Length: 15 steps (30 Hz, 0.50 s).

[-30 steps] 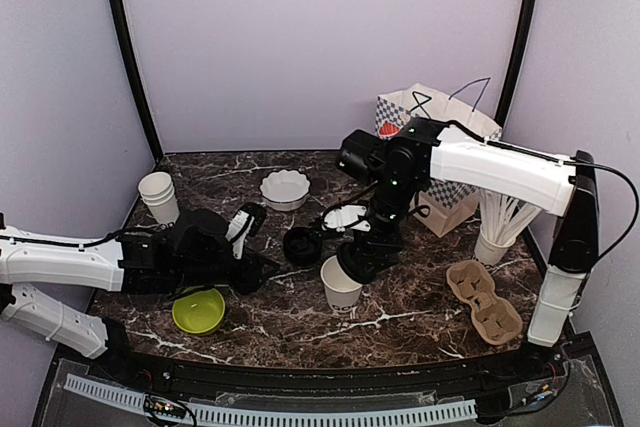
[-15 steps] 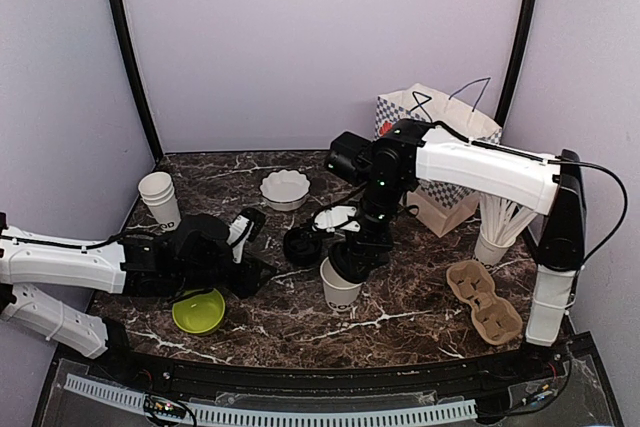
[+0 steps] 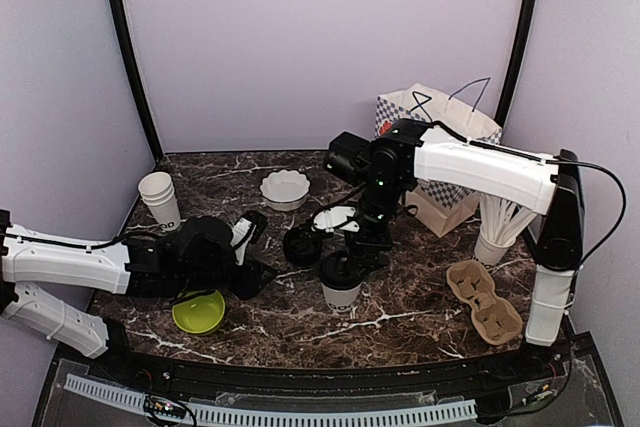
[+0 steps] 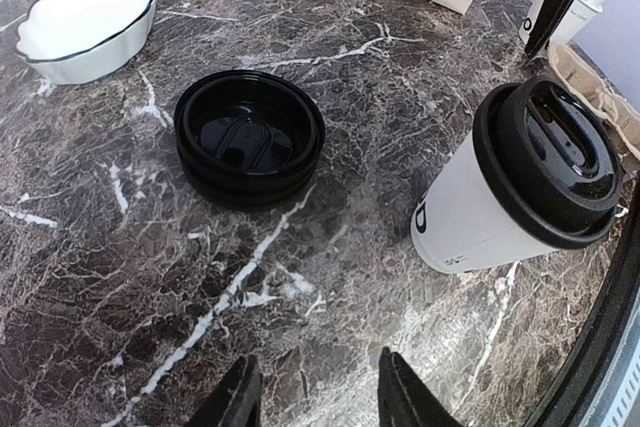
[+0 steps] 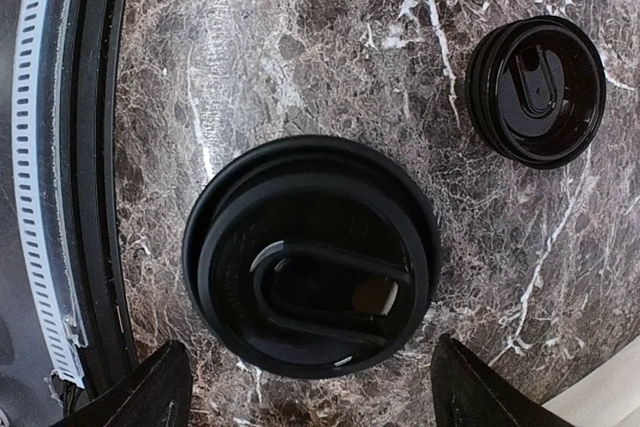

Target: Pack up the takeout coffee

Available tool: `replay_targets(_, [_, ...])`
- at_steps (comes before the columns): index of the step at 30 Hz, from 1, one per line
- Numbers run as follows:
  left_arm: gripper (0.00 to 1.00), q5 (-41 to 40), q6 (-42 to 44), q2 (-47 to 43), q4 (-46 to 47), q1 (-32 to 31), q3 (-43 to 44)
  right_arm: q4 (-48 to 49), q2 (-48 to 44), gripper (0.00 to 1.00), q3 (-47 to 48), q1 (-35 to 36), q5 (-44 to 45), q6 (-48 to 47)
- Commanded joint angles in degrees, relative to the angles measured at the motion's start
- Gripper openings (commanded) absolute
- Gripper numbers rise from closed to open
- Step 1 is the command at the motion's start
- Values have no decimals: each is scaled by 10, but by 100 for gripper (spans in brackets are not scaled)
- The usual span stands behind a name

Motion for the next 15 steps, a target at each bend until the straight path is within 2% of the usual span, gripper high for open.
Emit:
replay_targets(1, [42, -8, -3, 0, 9, -1, -12, -7, 13, 87, 21, 11, -14, 4])
replay_targets(3, [43, -10, -11, 0, 7, -1, -15, -9, 12, 93, 27, 12, -18, 4])
replay_targets(8, [48, -10, -33, 2, -24, 0, 0, -6, -13, 94, 29, 12, -3, 8])
replay_targets(13, [50, 67, -83, 43, -125, 15, 104, 19, -63, 93, 2, -14, -12, 30])
replay_targets(15, [50, 107, -95, 64, -146, 17, 147, 64, -87, 91, -22, -40, -27, 61])
